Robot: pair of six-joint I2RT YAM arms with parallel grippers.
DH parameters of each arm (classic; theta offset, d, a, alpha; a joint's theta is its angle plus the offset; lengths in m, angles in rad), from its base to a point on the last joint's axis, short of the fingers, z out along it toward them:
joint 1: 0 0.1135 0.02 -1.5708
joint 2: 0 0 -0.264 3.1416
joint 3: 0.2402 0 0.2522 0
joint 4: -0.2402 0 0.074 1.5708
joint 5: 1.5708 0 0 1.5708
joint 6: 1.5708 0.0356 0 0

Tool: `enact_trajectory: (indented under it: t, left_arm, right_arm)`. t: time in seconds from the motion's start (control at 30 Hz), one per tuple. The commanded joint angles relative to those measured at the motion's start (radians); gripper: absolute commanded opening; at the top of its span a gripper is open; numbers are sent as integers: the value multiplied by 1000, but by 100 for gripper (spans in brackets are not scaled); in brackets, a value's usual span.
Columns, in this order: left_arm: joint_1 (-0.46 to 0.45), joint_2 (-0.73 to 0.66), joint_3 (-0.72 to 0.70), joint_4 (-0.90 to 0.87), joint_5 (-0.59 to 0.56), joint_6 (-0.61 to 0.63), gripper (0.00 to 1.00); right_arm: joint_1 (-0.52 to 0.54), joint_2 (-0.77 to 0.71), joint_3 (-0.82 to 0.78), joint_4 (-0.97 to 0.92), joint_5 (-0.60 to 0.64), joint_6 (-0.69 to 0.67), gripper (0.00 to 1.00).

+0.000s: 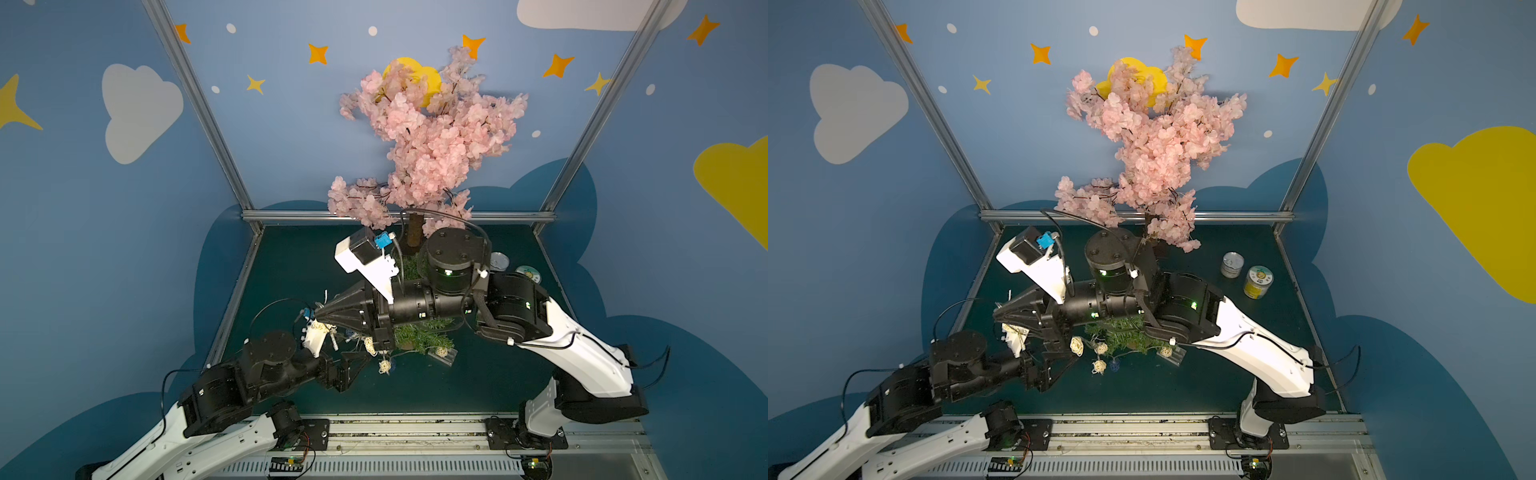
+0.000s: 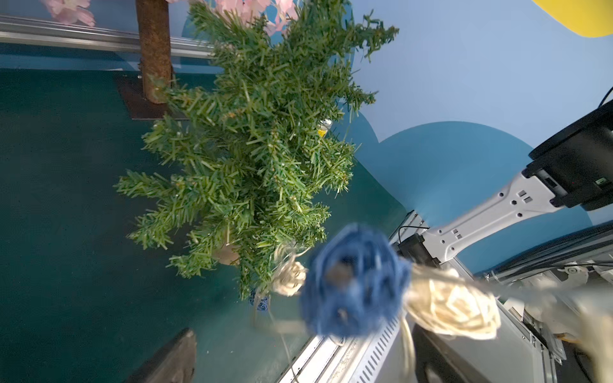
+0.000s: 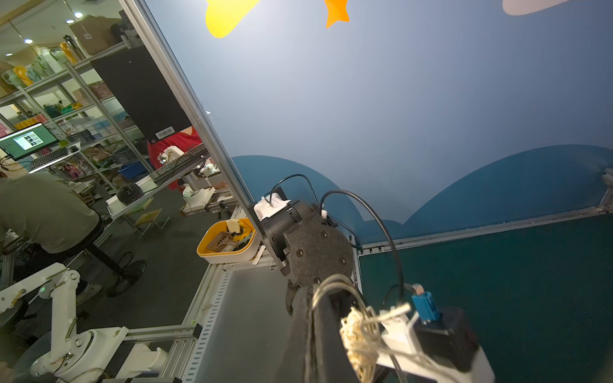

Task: Remove string lights from the small christmas tree
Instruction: Adjust the light string on the Christmas tree.

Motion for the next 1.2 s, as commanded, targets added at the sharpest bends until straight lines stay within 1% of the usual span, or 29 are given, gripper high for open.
enact_trajectory:
  t: [0.0, 0.1, 0.13, 0.23, 0.27, 0.3, 0.4, 0.43, 0.47, 0.5, 0.67, 0.73, 0.87, 1.0, 1.17]
  left_arm:
    - [-7, 6, -28, 152, 60, 52, 99]
    - [-7, -7, -73, 269, 159, 70, 99]
    - [-7, -12, -79, 284, 181, 72, 99]
    - [-7, -15, -83, 266, 189, 76, 99]
    - [-7, -13, -88, 265, 191, 79, 96]
    - [-7, -12, -97, 273, 201, 81, 87]
    - [-6, -6, -114, 312, 243, 68, 32]
    - [-7, -5, -111, 313, 250, 61, 20]
    - [-7, -5, -101, 301, 253, 54, 11]
    - [-7, -10, -86, 275, 253, 48, 5]
    - [-8, -87, 2, 85, 194, 27, 4]
    - [-8, -125, 51, -14, 162, 15, 4]
    - [-7, -160, 126, -155, 142, 0, 4]
    - [-6, -144, 141, -179, 200, -27, 4]
    - [-7, -87, 115, -94, 283, -42, 4]
  right_arm:
    - [8, -14, 12, 8, 35, -13, 0]
    - [13, -27, 11, -1, 60, -27, 0]
    - [13, -37, 9, -10, 73, -33, 0]
    - [10, -84, -31, 9, 104, -40, 0]
    - [9, -99, -51, 24, 106, -38, 0]
    - [7, -114, -70, 42, 107, -34, 0]
    - [5, -135, -88, 49, 118, -34, 0]
    - [5, -139, -88, 44, 125, -36, 0]
    - [4, -145, -89, 37, 129, -39, 0]
    - [4, -152, -93, 33, 136, -40, 0]
    - [3, -188, -149, 61, 129, -27, 0]
    - [2, -178, -148, 47, 119, -20, 0]
    - [2, -154, -141, 34, 90, -7, 0]
    - [2, -137, -141, 36, 86, -1, 0]
    - [1, -181, -181, 17, 150, -20, 0]
